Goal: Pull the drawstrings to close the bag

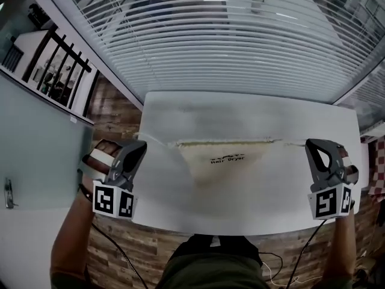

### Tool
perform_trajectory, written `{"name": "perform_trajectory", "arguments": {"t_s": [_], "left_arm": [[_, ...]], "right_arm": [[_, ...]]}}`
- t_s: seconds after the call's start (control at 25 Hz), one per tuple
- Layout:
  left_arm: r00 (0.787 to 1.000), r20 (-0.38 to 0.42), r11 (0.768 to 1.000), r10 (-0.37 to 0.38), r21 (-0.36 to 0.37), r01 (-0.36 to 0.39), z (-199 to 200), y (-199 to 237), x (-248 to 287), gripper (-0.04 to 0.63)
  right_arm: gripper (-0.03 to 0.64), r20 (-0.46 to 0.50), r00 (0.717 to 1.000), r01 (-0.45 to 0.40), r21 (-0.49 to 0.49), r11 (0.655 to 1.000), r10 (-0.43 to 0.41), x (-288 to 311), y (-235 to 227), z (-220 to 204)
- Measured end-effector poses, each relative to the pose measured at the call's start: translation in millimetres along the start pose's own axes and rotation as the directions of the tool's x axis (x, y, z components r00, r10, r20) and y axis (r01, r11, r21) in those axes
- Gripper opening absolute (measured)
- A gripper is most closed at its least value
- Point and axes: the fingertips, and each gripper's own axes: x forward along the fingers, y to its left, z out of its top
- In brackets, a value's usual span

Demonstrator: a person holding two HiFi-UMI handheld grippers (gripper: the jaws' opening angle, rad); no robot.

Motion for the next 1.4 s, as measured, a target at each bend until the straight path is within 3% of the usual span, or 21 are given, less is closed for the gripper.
{"name": "perform_trajectory", "arguments": {"t_s": [0.28,0.52,0.84,1.04,1.4], "left_arm": [[0.994,-0.038,0.994,0.106,0.015,-0.105,-7.7,45.1,-21.8,0.009],[0.985,-0.084,0.989,0.149,-0.002,-0.149,-24.6,61.2,-31.2,0.009],[0.967,-0.15,0.975,0.207,-0.051,-0.217,-56.2,81.7,-46.4,0.009],[0.95,-0.182,0.958,0.252,-0.092,-0.272,-68.5,96.8,-63.4,0.009],[0.939,-0.205,0.937,0.275,-0.162,-0.31,-81.8,106.6,-71.9,0.009]], "right_arm": [[0.015,-0.008,0.996,0.091,-0.005,0.996,-0.091,-18.6,-36.8,14.5],[0.014,-0.021,0.99,0.14,0.031,0.99,-0.139,-25.8,-52.3,5.4],[0.014,-0.027,0.974,0.225,0.077,0.971,-0.223,-41.0,-74.2,-6.4],[0.014,-0.054,0.97,0.238,0.044,0.97,-0.236,-58.7,-86.1,-2.2],[0.014,-0.061,0.95,0.311,0.131,0.941,-0.306,-66.5,-101.2,-29.4]]}}
